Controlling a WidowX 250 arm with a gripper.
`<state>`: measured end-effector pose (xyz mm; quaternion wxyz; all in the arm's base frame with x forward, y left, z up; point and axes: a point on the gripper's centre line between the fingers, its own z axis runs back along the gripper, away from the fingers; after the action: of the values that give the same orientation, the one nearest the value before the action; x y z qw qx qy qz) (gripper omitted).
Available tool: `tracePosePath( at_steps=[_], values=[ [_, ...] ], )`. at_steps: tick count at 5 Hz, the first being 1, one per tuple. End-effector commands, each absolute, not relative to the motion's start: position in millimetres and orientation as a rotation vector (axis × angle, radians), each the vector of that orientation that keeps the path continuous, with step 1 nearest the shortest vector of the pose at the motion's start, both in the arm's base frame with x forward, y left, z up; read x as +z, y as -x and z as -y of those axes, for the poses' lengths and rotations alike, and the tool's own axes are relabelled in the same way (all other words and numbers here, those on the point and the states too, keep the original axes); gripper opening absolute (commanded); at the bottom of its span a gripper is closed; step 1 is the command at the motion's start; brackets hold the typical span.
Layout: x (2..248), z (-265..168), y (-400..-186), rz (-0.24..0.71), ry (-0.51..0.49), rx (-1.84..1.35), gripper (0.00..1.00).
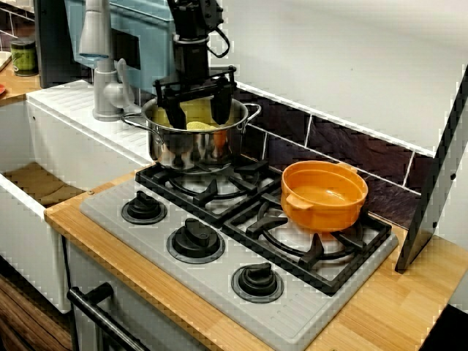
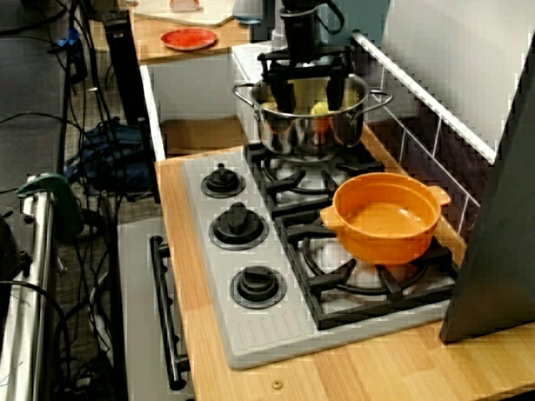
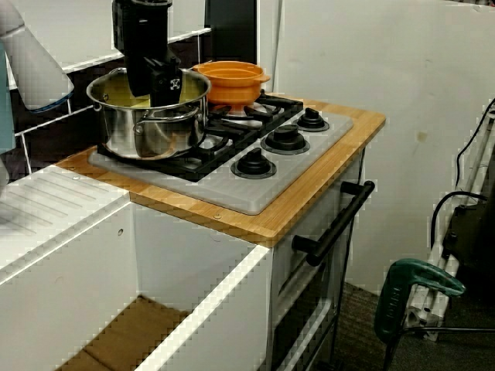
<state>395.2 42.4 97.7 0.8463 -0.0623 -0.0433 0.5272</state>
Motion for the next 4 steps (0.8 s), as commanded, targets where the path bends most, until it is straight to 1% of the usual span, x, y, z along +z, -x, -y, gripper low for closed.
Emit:
tracePosePath(
  at_steps=[1, 4],
  values=[
    [113, -36, -405, 0.121, 0.16, 1.231, 1.0],
    [103, -26, -399, 0.099, 0.185, 1.357, 1.0]
  ],
)
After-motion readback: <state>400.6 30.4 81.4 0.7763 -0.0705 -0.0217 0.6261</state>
